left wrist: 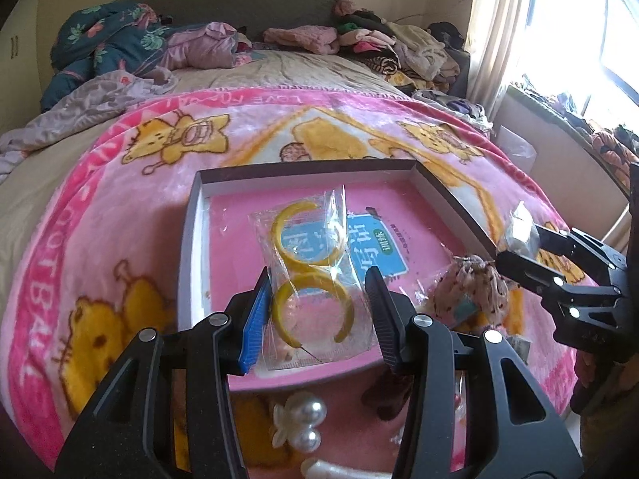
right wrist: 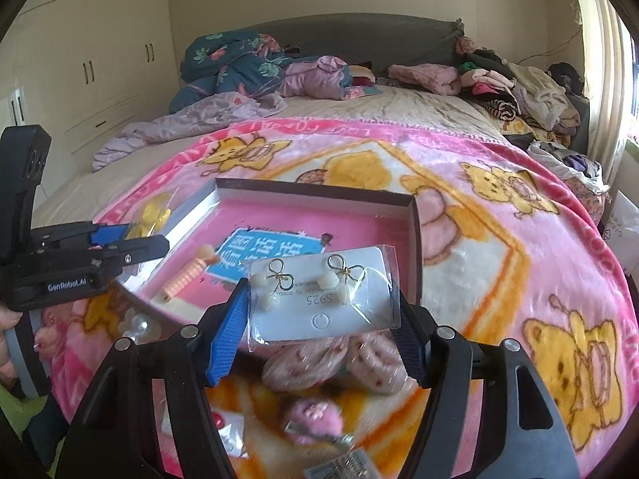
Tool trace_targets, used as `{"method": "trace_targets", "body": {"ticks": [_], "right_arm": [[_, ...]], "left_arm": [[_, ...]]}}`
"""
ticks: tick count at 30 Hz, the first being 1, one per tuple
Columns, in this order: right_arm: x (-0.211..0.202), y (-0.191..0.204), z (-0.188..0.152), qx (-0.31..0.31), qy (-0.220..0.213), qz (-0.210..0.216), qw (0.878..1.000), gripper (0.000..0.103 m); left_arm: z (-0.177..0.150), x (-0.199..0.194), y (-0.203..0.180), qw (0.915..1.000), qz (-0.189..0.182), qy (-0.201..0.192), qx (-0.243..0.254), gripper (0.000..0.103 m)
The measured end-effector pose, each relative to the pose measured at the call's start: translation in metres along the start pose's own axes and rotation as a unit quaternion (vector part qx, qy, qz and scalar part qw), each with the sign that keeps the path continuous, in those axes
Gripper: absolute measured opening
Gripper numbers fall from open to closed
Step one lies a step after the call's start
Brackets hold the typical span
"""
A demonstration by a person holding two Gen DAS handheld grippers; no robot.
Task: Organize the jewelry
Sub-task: 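Drop the bangles into the pink box with left tool while right releases earring card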
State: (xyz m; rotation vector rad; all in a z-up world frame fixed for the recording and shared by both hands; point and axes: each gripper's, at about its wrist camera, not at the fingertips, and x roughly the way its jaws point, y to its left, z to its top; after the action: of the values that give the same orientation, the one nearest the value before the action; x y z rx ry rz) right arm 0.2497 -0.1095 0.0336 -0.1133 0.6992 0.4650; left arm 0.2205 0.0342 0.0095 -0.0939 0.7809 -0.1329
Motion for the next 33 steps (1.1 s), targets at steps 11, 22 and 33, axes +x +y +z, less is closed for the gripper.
{"method": "trace_targets", "body": {"ticks": [11,22,33], "right_arm": [[0.032,-0.021,0.016,0.007,0.019,-0.021,1.000,0.064],[0.072,-0.043,0.022,0.031,0.064,0.001,0.997,0.064],[0.099,-0.035,0.018,0.028,0.097,0.017,0.995,0.069]], "left_arm": [[0.007,0.033,-0.007,0.9994,-0.017,0.026,0.012,0.038],[0.001,0.055,-0.006,0.9983,-0.027,0.051,0.009,0.042],[-0.002,0.046,0.012,0.9988,-0.013,0.045,-0.013,0.053]]}}
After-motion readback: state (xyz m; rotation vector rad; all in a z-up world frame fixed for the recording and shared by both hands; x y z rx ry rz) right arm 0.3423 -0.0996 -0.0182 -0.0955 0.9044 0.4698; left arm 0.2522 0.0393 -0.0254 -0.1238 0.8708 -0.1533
